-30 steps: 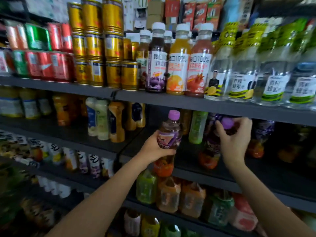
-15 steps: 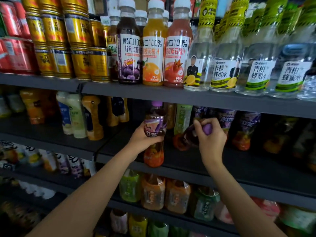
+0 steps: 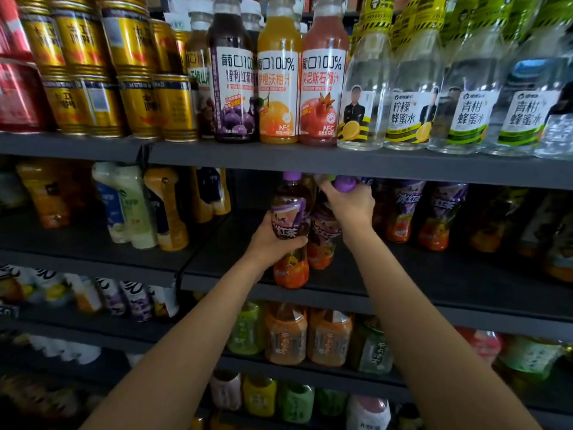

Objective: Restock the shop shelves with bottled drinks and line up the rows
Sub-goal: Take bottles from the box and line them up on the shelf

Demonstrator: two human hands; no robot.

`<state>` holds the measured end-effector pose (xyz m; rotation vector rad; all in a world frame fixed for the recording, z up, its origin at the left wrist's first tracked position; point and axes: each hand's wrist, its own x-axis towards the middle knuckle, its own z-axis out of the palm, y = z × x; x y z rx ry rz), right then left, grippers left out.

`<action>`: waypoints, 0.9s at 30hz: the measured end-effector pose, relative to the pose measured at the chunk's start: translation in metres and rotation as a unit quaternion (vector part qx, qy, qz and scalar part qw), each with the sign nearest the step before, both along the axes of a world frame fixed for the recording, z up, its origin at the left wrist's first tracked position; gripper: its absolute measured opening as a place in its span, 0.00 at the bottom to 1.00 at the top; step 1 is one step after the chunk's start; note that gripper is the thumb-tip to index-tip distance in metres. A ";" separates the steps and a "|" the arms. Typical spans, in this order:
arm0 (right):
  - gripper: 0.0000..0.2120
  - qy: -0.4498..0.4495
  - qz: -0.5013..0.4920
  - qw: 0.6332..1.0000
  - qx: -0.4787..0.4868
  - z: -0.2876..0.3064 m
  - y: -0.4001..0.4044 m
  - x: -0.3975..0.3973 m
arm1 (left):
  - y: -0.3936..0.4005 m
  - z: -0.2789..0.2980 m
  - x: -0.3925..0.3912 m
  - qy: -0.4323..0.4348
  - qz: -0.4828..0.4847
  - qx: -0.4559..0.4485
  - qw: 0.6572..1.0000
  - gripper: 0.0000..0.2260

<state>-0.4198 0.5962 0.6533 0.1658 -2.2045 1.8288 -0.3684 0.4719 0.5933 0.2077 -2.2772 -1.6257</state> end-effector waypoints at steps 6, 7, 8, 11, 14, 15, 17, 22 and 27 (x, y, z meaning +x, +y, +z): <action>0.28 -0.009 0.048 0.998 0.039 0.008 0.012 -0.010 | -0.004 -0.003 -0.009 0.006 -0.012 -0.036 0.999 0.33; 0.26 0.007 0.038 0.998 0.058 0.007 0.014 -0.010 | -0.004 -0.004 -0.009 0.008 -0.014 -0.037 0.999 0.33; 0.25 0.020 0.026 0.997 0.072 0.006 0.015 -0.010 | -0.004 -0.005 -0.010 0.011 -0.014 -0.036 0.999 0.32; 0.25 0.020 0.021 0.997 0.076 0.006 0.017 -0.014 | -0.004 -0.008 -0.011 0.022 -0.010 -0.030 0.999 0.31; 0.31 -0.014 0.043 0.999 0.006 0.005 0.015 -0.015 | -0.003 -0.008 -0.012 0.024 -0.007 -0.028 0.999 0.32; 0.33 -0.026 0.061 0.997 -0.034 -0.001 0.014 -0.013 | -0.002 -0.008 -0.012 0.024 -0.005 -0.028 0.999 0.32; 0.36 -0.026 0.099 0.993 -0.063 -0.029 0.013 -0.007 | -0.002 -0.011 -0.014 0.026 0.000 -0.029 0.999 0.32; 0.29 -0.025 0.109 0.989 0.095 -0.078 0.031 -0.017 | -0.006 -0.021 -0.019 -0.034 -0.027 -0.084 0.996 0.35; 0.29 0.007 -0.048 0.984 0.174 -0.084 0.051 -0.047 | -0.006 -0.034 -0.027 -0.108 0.002 -0.177 0.978 0.44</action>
